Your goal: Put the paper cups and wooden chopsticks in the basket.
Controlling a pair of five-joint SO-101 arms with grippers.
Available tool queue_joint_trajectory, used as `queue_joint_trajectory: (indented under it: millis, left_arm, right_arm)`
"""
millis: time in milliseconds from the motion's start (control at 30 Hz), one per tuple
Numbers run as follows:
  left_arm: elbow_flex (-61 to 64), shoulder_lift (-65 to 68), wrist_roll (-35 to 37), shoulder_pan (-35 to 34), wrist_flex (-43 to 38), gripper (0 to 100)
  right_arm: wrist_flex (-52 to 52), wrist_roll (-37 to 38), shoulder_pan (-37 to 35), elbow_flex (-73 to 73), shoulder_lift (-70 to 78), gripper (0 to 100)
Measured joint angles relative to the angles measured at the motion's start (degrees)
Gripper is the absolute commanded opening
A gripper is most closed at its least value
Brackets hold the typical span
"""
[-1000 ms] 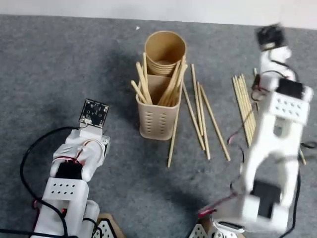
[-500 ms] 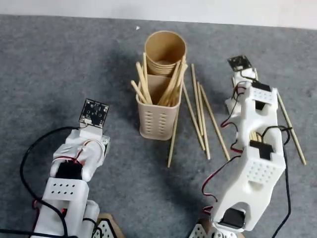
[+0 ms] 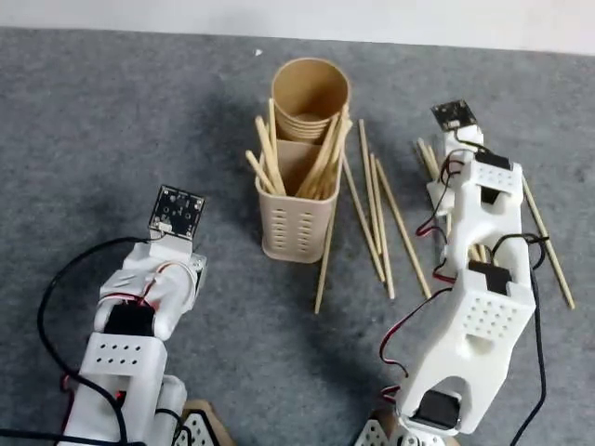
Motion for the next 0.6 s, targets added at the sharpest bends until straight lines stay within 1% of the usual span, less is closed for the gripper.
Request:
queue_joint_trajectory:
  millis: [167, 300, 533, 600]
  left_arm:
    - [0.0, 0.0, 0.0, 0.0, 0.0, 15]
    - [0.0, 0.0, 0.0, 0.0, 0.0, 15]
    - [0.0, 0.0, 0.0, 0.0, 0.0, 15]
    - [0.0, 0.0, 0.0, 0.0, 0.0, 15]
  right_arm:
    - [0.4, -6.9, -0.2, 0.0, -4.1, 0.5]
    - [0.5, -12.7, -1.8, -2.3, -14.0, 0.5]
    - [1.5, -22.7, -9.7, -6.0, -37.3, 0.5]
    - [-0.3, -25.3, -12.7, -6.0, -43.5, 0.5]
